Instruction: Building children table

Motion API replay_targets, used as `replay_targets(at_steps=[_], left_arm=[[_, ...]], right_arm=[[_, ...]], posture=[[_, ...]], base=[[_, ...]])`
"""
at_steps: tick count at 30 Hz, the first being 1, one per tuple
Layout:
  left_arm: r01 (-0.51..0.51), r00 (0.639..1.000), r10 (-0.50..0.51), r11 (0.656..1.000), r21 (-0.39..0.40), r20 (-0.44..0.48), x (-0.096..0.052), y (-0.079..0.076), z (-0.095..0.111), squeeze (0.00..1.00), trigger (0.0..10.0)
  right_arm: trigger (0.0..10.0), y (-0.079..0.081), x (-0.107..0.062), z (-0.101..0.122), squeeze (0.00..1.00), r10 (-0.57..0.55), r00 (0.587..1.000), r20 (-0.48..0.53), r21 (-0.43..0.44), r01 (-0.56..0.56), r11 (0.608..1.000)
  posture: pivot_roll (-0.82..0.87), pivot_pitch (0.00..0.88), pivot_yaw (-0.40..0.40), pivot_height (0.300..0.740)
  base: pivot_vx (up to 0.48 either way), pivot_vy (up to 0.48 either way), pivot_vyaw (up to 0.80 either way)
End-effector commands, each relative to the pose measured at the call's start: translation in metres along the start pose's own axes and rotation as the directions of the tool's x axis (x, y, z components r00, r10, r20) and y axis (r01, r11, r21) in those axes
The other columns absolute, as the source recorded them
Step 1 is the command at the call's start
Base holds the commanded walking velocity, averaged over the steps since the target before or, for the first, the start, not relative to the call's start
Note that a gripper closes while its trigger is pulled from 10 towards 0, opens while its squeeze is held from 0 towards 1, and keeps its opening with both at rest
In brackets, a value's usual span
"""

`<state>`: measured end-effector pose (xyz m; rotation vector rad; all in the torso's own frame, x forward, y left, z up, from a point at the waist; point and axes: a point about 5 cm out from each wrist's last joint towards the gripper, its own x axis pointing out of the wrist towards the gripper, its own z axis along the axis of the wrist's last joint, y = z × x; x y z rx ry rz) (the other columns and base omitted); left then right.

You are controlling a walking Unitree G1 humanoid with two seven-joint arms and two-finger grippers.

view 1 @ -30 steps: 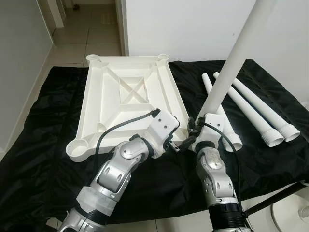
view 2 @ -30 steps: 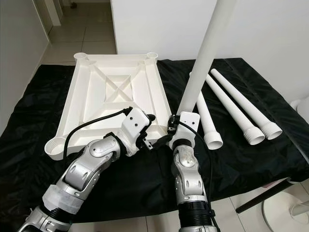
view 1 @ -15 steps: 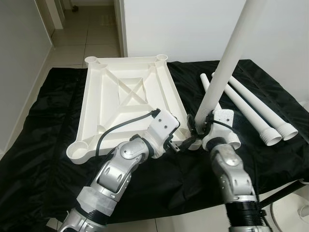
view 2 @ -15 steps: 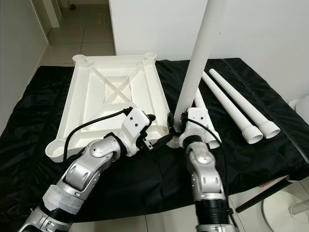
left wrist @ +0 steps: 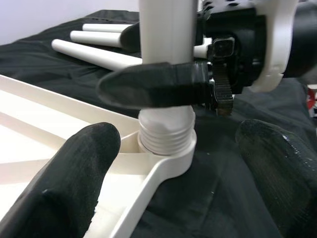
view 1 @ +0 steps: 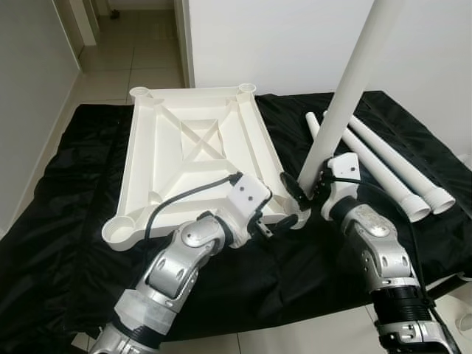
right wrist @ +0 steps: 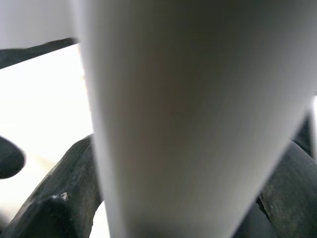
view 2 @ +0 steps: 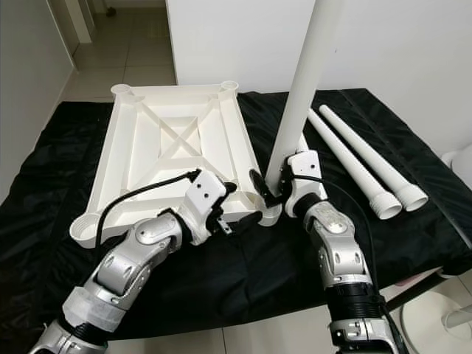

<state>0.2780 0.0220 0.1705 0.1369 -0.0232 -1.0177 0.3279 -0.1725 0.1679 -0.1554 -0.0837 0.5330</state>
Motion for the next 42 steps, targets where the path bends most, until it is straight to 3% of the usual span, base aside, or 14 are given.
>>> replay_targets(at_steps=[1, 5, 6, 7, 8, 9, 11, 12, 21, 22, 26, 31, 40, 42], left_arm=[[0.058, 0.998, -0.058, 0.998, 0.000, -0.006, -0.002, -0.003, 0.000, 0.00, 10.0], [0.061, 0.998, -0.061, 0.998, 0.000, -0.006, -0.002, -0.002, 0.001, 0.00, 10.0], [0.058, 0.998, -0.058, 0.998, 0.002, -0.007, -0.002, -0.002, 0.001, 0.00, 10.0], [0.058, 0.998, -0.058, 0.998, 0.002, -0.007, -0.002, -0.002, 0.001, 0.00, 10.0], [0.054, 0.999, -0.054, 0.999, 0.005, -0.008, -0.002, -0.001, 0.001, 0.00, 10.0], [0.051, 0.999, -0.051, 0.999, 0.006, -0.008, -0.001, -0.001, 0.001, 0.00, 10.0], [0.051, 0.999, -0.051, 0.999, 0.006, -0.008, -0.001, -0.001, 0.001, 0.00, 10.0], [0.047, 0.999, -0.047, 0.999, 0.007, -0.007, -0.002, -0.001, 0.002, 0.00, 10.0], [0.039, 0.999, -0.039, 0.999, 0.007, -0.009, -0.002, 0.000, 0.002, 0.00, 10.0], [0.037, 0.999, -0.037, 0.999, 0.008, -0.009, -0.003, 0.000, 0.002, 0.00, 10.0], [0.035, 0.999, -0.035, 0.999, 0.009, -0.010, -0.003, 0.001, 0.002, 0.00, 10.0], [0.030, 1.000, -0.030, 1.000, 0.007, -0.008, -0.003, -0.001, 0.002, 0.00, 10.0], [0.031, 0.999, -0.031, 0.999, 0.005, -0.006, -0.002, -0.002, 0.002, 0.00, 10.0], [0.033, 0.999, -0.033, 0.999, 0.004, -0.005, -0.002, -0.003, 0.001, 0.00, 10.0]], right_arm=[[10.0, 0.001, 0.002, 0.000, 0.00, 0.037, 0.999, 0.001, -0.008, -0.037, 0.999], [10.0, -0.003, 0.005, -0.001, 0.00, 0.089, 0.996, -0.005, -0.018, -0.089, 0.996], [9.1, -0.004, 0.006, -0.001, 0.00, 0.108, 0.994, -0.012, -0.019, -0.108, 0.994], [9.1, -0.004, 0.006, -0.001, 0.00, 0.108, 0.994, -0.012, -0.019, -0.108, 0.994], [4.3, -0.007, 0.007, -0.002, 0.00, 0.126, 0.992, -0.021, -0.023, -0.126, 0.992], [3.4, -0.009, 0.007, -0.003, 0.00, 0.135, 0.991, -0.027, -0.023, -0.135, 0.991], [3.4, -0.009, 0.007, -0.003, 0.00, 0.135, 0.991, -0.027, -0.023, -0.135, 0.991], [0.0, -0.010, 0.007, -0.004, 0.00, 0.145, 0.989, -0.038, -0.023, -0.146, 0.989], [0.0, -0.018, 0.004, -0.013, 0.00, 0.176, 0.982, -0.072, 0.005, -0.177, 0.984], [10.0, -0.019, 0.004, -0.014, 0.00, 0.159, 0.984, -0.074, 0.024, -0.158, 0.987], [10.0, -0.020, 0.004, -0.015, 0.00, 0.149, 0.986, -0.074, 0.037, -0.147, 0.988], [10.0, -0.022, 0.006, -0.015, 0.00, -0.005, 0.998, -0.056, 0.071, 0.009, 0.997], [10.0, -0.021, 0.008, -0.013, 0.00, -0.096, 0.993, -0.063, 0.075, 0.100, 0.992], [10.0, -0.019, 0.009, -0.014, 0.00, -0.177, 0.980, -0.086, 0.087, 0.185, 0.979]], posture=[[-0.07, 0.000, 0.002, 0.740], [-0.07, 0.000, -0.002, 0.740], [-0.07, 0.000, -0.003, 0.740], [-0.07, 0.000, -0.003, 0.740], [-0.06, 0.000, -0.004, 0.740], [-0.06, 0.000, -0.006, 0.740], [-0.06, 0.000, -0.006, 0.740], [-0.06, 0.000, -0.007, 0.740], [-0.06, 0.000, -0.009, 0.740], [-0.06, 0.000, -0.007, 0.740], [-0.06, 0.000, -0.007, 0.740], [-0.07, 0.000, -0.017, 0.740], [-0.07, 0.000, -0.022, 0.740], [-0.07, 0.000, -0.028, 0.740]], base=[[0.000, 0.000, 0.00], [0.000, 0.000, 0.00], [0.000, 0.000, 0.00], [0.000, 0.000, 0.00], [0.000, 0.000, 0.00], [0.000, 0.000, 0.00], [0.000, 0.000, 0.00], [0.000, 0.000, 0.00], [0.000, 0.000, 0.00], [0.000, 0.000, 0.00], [0.000, 0.000, 0.00], [0.000, 0.000, 0.00], [0.000, 0.000, 0.00], [0.000, 0.000, 0.00]])
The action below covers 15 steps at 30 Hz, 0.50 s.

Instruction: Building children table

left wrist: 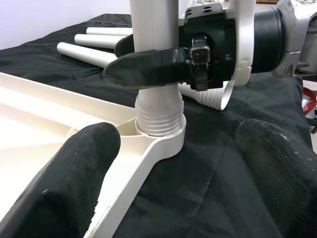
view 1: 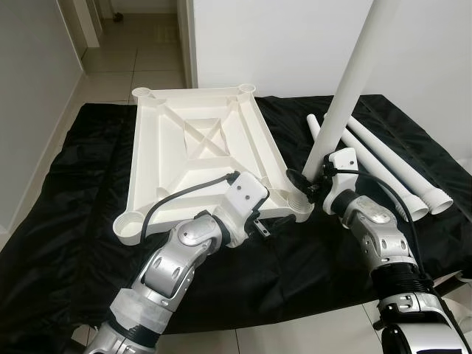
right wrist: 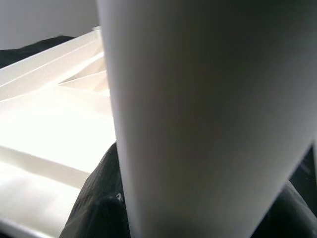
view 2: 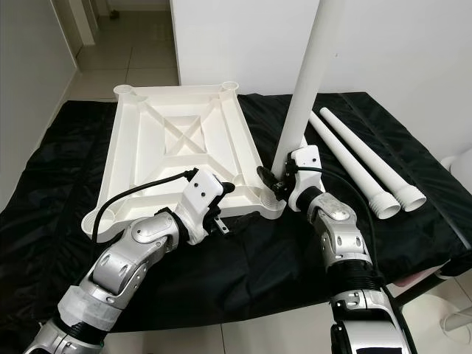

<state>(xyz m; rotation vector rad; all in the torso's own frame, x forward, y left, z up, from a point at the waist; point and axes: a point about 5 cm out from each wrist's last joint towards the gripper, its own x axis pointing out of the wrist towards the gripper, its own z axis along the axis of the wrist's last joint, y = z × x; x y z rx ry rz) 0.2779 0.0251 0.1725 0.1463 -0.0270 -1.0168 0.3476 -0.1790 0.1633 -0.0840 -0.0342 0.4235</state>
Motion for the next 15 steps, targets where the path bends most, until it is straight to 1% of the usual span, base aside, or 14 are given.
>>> replay_targets(at_steps=[1, 3, 6, 7, 8, 10, 11, 12, 14, 15], left_arm=[[0.034, 0.999, -0.034, 0.999, -0.005, -0.004, 0.001, -0.005, 0.000, 0.00, 10.0], [0.035, 0.999, -0.035, 0.999, -0.006, -0.004, 0.001, -0.006, -0.001, 0.00, 10.0], [0.034, 0.999, -0.034, 0.999, -0.007, -0.004, 0.001, -0.006, -0.001, 0.00, 10.0], [0.034, 0.999, -0.034, 0.999, -0.007, -0.004, 0.001, -0.006, -0.001, 0.00, 10.0], [0.034, 0.999, -0.034, 0.999, -0.007, -0.004, 0.001, -0.006, -0.001, 0.00, 10.0], [0.034, 0.999, -0.034, 0.999, -0.007, -0.004, 0.000, -0.007, -0.001, 0.00, 10.0], [0.034, 0.999, -0.034, 0.999, -0.007, -0.004, 0.000, -0.007, -0.001, 0.00, 10.0], [0.034, 0.999, -0.034, 0.999, -0.007, -0.004, 0.000, -0.008, -0.002, 0.00, 10.0], [0.034, 0.999, -0.034, 0.999, -0.007, -0.004, 0.000, -0.008, -0.002, 0.00, 10.0], [0.034, 0.999, -0.035, 0.999, -0.007, -0.004, 0.000, -0.008, -0.002, 0.00, 10.0]], right_arm=[[10.0, -0.005, -0.004, -0.006, 0.00, -0.074, 0.996, -0.039, 0.014, 0.075, 0.997], [10.0, -0.005, -0.004, -0.008, 0.00, -0.150, 0.987, -0.057, 0.038, 0.153, 0.988], [10.0, -0.003, -0.004, -0.009, 0.00, -0.195, 0.978, -0.067, 0.047, 0.198, 0.979], [10.0, -0.002, -0.004, -0.010, 0.00, -0.251, 0.965, -0.077, 0.050, 0.255, 0.966], [10.0, -0.002, -0.004, -0.010, 0.00, -0.251, 0.965, -0.077, 0.050, 0.255, 0.966], [10.0, 0.001, -0.006, -0.011, 0.00, -0.340, 0.936, -0.090, 0.054, 0.345, 0.937], [10.0, 0.001, -0.006, -0.011, 0.00, -0.340, 0.936, -0.090, 0.054, 0.345, 0.937], [10.0, 0.002, -0.007, -0.011, 0.00, -0.405, 0.910, -0.089, 0.049, 0.410, 0.911], [10.0, 0.002, -0.007, -0.011, 0.00, -0.405, 0.910, -0.089, 0.049, 0.410, 0.911], [10.0, 0.007, -0.009, -0.011, 0.00, -0.476, 0.876, -0.079, 0.058, 0.480, 0.875]], posture=[[-0.07, 0.000, -0.028, 0.740], [-0.07, 0.000, -0.030, 0.740], [-0.07, 0.000, -0.030, 0.740], [-0.07, 0.000, -0.037, 0.740], [-0.07, 0.000, -0.037, 0.740], [-0.07, 0.000, -0.042, 0.740], [-0.07, 0.000, -0.042, 0.740], [-0.07, 0.000, -0.044, 0.740], [-0.07, 0.000, -0.044, 0.740], [-0.07, 0.000, -0.047, 0.740]], base=[[0.000, 0.000, 0.00], [0.000, 0.000, 0.00], [0.000, 0.000, 0.00], [0.000, 0.000, 0.00], [0.000, 0.000, 0.00], [0.000, 0.000, 0.00], [0.000, 0.000, 0.00], [0.000, 0.000, 0.00], [0.000, 0.000, 0.00], [0.000, 0.000, 0.00]])
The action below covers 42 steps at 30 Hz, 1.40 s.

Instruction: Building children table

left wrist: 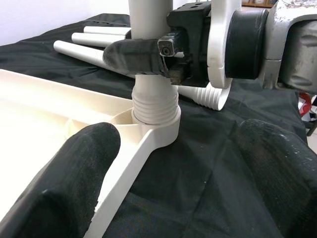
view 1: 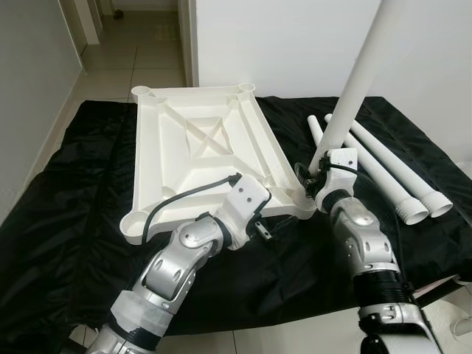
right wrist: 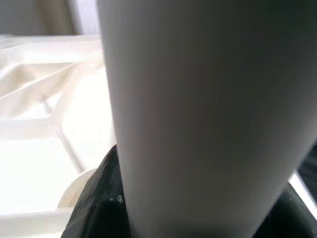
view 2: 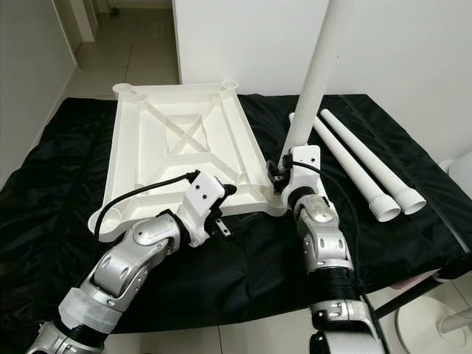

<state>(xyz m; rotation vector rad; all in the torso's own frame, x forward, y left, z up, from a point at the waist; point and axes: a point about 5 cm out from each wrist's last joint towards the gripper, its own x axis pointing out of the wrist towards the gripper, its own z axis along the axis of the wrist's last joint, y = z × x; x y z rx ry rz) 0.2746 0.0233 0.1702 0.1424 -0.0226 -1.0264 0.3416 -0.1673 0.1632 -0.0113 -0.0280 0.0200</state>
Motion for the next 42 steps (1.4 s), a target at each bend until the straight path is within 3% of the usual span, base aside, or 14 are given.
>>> replay_targets(at_steps=[1, 5, 10, 11, 14, 24, 25, 31, 32, 34, 35, 38, 40, 42], left_arm=[[0.025, 1.000, -0.025, 1.000, -0.002, -0.003, 0.000, -0.004, 0.000, 0.00, 10.0], [0.025, 1.000, -0.025, 1.000, -0.002, -0.001, 0.001, -0.004, 0.000, 0.00, 10.0], [0.025, 1.000, -0.025, 1.000, -0.002, -0.001, 0.001, -0.005, 0.000, 0.00, 10.0], [0.026, 1.000, -0.026, 1.000, -0.001, -0.001, 0.001, -0.005, -0.001, 0.00, 10.0], [0.028, 1.000, -0.028, 1.000, 0.000, -0.001, 0.001, -0.005, -0.001, 0.00, 10.0], [0.038, 0.999, -0.038, 0.999, 0.007, -0.001, 0.002, -0.006, -0.001, 0.00, 10.0], [0.037, 0.999, -0.037, 0.999, 0.008, -0.001, 0.002, -0.006, -0.001, 0.00, 10.0], [0.033, 0.999, -0.033, 0.999, 0.009, -0.002, 0.002, -0.005, -0.001, 0.00, 10.0], [0.033, 0.999, -0.033, 0.999, 0.009, -0.002, 0.002, -0.005, -0.001, 0.00, 10.0], [0.032, 0.999, -0.032, 0.999, 0.009, -0.002, 0.002, -0.005, -0.001, 0.00, 10.0], [0.032, 1.000, -0.032, 0.999, 0.009, -0.002, 0.002, -0.005, -0.001, 0.00, 10.0], [0.030, 1.000, -0.030, 1.000, 0.010, -0.003, 0.001, -0.005, -0.001, 0.00, 10.0], [0.030, 1.000, -0.030, 1.000, 0.010, -0.003, 0.001, -0.005, -0.001, 0.00, 10.0], [0.029, 1.000, -0.029, 1.000, 0.011, -0.005, 0.001, -0.004, 0.000, 0.00, 10.0]], right_arm=[[10.0, -0.010, -0.005, -0.012, 0.00, -0.097, 0.994, -0.052, -0.004, 0.096, 0.995], [10.0, 0.003, -0.018, -0.014, 0.00, -0.284, 0.958, -0.038, 0.035, 0.285, 0.958], [10.0, 0.006, -0.021, -0.015, 0.00, -0.329, 0.943, -0.042, 0.051, 0.331, 0.942], [10.0, 0.008, -0.025, -0.015, 0.00, -0.382, 0.923, -0.049, 0.075, 0.384, 0.920], [10.0, 0.014, -0.030, -0.014, 0.00, -0.412, 0.909, -0.054, 0.084, 0.416, 0.906], [10.0, 0.010, -0.033, -0.009, 0.00, -0.435, 0.900, -0.032, 0.078, 0.436, 0.897], [10.0, 0.010, -0.033, -0.005, 1.00, -0.380, 0.925, 0.006, 0.107, 0.377, 0.920], [10.0, 0.007, -0.033, 0.000, 1.00, -0.304, 0.952, 0.045, 0.110, 0.297, 0.948], [10.0, 0.004, -0.032, 0.001, 0.94, -0.275, 0.960, 0.052, 0.109, 0.268, 0.957], [10.0, 0.003, -0.031, 0.001, 0.94, -0.254, 0.966, 0.058, 0.111, 0.246, 0.963], [10.0, 0.001, -0.030, 0.002, 0.00, -0.211, 0.975, 0.063, 0.112, 0.203, 0.973], [10.0, -0.004, -0.026, 0.002, 0.00, -0.098, 0.993, 0.066, 0.085, 0.092, 0.992], [10.0, -0.004, -0.026, 0.002, 0.00, -0.098, 0.993, 0.066, 0.085, 0.092, 0.992], [10.0, -0.011, -0.021, -0.002, 0.00, 0.026, 0.999, 0.043, 0.036, -0.028, 0.999]], posture=[[-0.07, 0.000, -0.047, 0.740], [-0.06, 0.000, -0.055, 0.740], [-0.06, 0.000, -0.055, 0.740], [-0.06, 0.000, -0.055, 0.740], [-0.07, 0.000, -0.053, 0.740], [-0.07, 0.000, -0.046, 0.740], [-0.07, 0.000, -0.048, 0.740], [-0.07, 0.000, -0.048, 0.740], [-0.07, 0.000, -0.047, 0.740], [-0.07, 0.000, -0.047, 0.740], [-0.07, 0.000, -0.047, 0.740], [-0.07, 0.000, -0.042, 0.740], [-0.07, 0.000, -0.042, 0.740], [-0.07, 0.000, -0.034, 0.740]], base=[[0.000, 0.000, 0.00], [0.000, 0.000, 0.00], [0.000, 0.000, 0.00], [0.000, 0.000, 0.00], [0.000, 0.000, 0.00], [0.000, 0.000, 0.00], [0.000, 0.000, 0.00], [0.000, 0.000, 0.00], [0.000, 0.000, 0.00], [0.000, 0.000, 0.00], [0.000, 0.000, 0.00], [0.000, 0.000, 0.00], [0.000, 0.000, 0.00], [0.000, 0.000, 0.00]])
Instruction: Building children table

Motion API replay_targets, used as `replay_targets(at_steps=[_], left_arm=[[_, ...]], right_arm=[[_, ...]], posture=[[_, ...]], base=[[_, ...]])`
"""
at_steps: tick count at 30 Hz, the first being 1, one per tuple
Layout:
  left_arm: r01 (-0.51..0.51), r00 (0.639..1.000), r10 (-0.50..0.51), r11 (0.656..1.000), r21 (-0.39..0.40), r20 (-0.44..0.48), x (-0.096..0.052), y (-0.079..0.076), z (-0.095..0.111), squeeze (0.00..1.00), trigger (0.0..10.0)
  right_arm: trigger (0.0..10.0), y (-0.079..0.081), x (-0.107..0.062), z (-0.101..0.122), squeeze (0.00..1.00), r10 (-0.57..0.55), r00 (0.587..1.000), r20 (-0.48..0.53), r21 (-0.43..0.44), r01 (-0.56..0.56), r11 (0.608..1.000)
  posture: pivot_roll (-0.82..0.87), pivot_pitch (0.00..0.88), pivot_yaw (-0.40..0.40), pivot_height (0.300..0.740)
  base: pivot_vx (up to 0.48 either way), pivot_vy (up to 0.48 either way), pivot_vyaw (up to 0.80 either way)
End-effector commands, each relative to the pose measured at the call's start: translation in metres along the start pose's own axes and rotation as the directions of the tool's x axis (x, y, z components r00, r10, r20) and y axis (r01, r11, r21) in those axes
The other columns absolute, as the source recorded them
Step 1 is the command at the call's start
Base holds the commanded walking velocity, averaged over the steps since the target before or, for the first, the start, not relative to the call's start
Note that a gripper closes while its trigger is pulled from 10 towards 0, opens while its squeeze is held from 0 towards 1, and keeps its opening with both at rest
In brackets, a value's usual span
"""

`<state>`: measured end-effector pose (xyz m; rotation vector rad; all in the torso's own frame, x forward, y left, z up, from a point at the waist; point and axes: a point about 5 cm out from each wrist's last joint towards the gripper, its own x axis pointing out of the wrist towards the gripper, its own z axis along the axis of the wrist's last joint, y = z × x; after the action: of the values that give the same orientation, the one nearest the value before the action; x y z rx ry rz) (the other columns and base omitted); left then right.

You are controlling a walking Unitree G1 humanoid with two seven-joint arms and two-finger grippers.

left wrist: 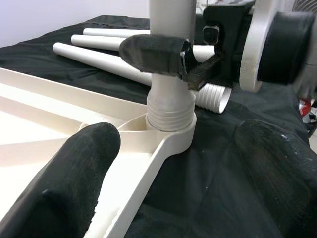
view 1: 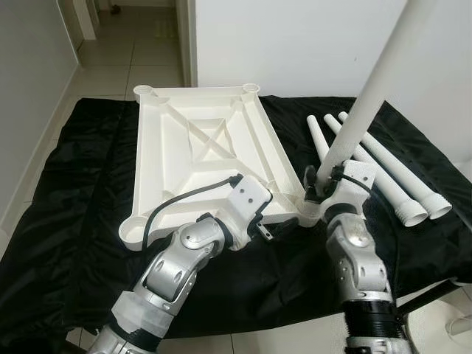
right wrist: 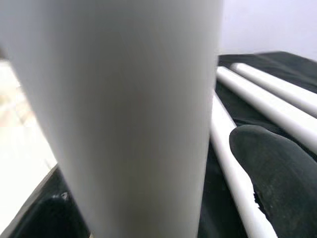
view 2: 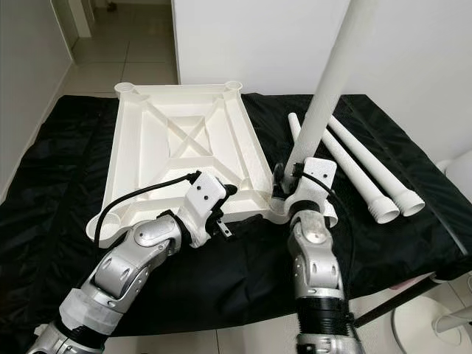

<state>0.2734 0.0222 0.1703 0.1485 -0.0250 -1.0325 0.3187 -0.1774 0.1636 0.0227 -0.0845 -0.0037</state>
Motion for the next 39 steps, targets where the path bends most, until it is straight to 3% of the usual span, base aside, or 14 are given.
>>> replay_targets(at_steps=[1, 2, 5, 6, 9, 13, 20, 32, 33, 39], left_arm=[[0.023, 1.000, -0.023, 1.000, 0.005, -0.004, 0.000, -0.003, 0.000, 0.00, 10.0], [0.023, 1.000, -0.023, 1.000, 0.005, -0.004, 0.000, -0.003, 0.000, 0.00, 10.0], [0.021, 1.000, -0.021, 1.000, 0.002, -0.008, 0.000, -0.002, 0.000, 0.00, 10.0], [0.022, 1.000, -0.022, 1.000, 0.003, -0.012, 0.001, -0.002, -0.001, 0.00, 10.0], [0.023, 1.000, -0.023, 1.000, -0.001, -0.016, 0.001, -0.004, -0.003, 0.00, 10.0], [0.023, 1.000, -0.023, 1.000, -0.003, -0.019, 0.001, -0.004, -0.003, 0.00, 10.0], [0.015, 1.000, -0.015, 1.000, -0.001, -0.025, 0.001, -0.003, -0.005, 0.00, 10.0], [-0.014, 1.000, 0.015, 1.000, 0.008, -0.022, 0.002, 0.000, -0.005, 0.00, 10.0], [-0.018, 1.000, 0.018, 1.000, 0.010, -0.022, 0.002, 0.001, -0.005, 0.00, 10.0], [-0.022, 0.999, 0.023, 1.000, 0.015, -0.023, 0.002, 0.002, -0.004, 0.00, 10.0]], right_arm=[[10.0, -0.001, 0.002, -0.003, 0.00, 0.051, 0.999, -0.015, 0.005, -0.051, 0.999], [10.0, -0.001, 0.002, -0.003, 0.00, 0.051, 0.999, -0.015, 0.005, -0.051, 0.999], [10.0, -0.011, 0.013, -0.006, 0.00, 0.197, 0.979, -0.054, -0.083, -0.201, 0.976], [10.0, -0.011, 0.015, -0.007, 0.00, 0.278, 0.958, -0.069, -0.128, -0.285, 0.950], [10.0, -0.012, 0.017, -0.007, 0.00, 0.336, 0.939, -0.077, -0.129, -0.343, 0.930], [10.0, -0.013, 0.019, -0.007, 0.00, 0.366, 0.927, -0.082, -0.138, -0.375, 0.917], [10.0, -0.012, 0.028, -0.011, 0.00, 0.477, 0.873, -0.103, -0.151, -0.488, 0.860], [10.0, -0.006, 0.028, -0.021, 0.00, 0.517, 0.850, -0.102, -0.115, -0.526, 0.843], [0.0, -0.007, 0.027, -0.025, 0.00, 0.514, 0.850, -0.112, -0.094, -0.524, 0.846], [0.0, -0.010, 0.024, -0.033, 0.00, 0.499, 0.856, -0.136, -0.063, -0.510, 0.858]], posture=[[-0.07, 0.000, -0.034, 0.740], [-0.07, 0.000, -0.034, 0.740], [-0.07, 0.000, -0.028, 0.740], [-0.07, 0.000, -0.027, 0.740], [-0.07, 0.000, -0.026, 0.740], [-0.07, 0.000, -0.026, 0.740], [-0.06, 0.000, -0.023, 0.740], [-0.05, 0.000, -0.018, 0.740], [-0.05, 0.000, -0.018, 0.740], [-0.05, 0.000, -0.013, 0.740]], base=[[0.000, 0.000, 0.00], [0.000, 0.000, 0.00], [0.000, 0.000, 0.00], [0.000, 0.000, 0.00], [0.000, 0.000, 0.00], [0.000, 0.000, 0.00], [0.000, 0.000, 0.00], [0.000, 0.000, 0.00], [0.000, 0.000, 0.00], [0.000, 0.000, 0.00]])
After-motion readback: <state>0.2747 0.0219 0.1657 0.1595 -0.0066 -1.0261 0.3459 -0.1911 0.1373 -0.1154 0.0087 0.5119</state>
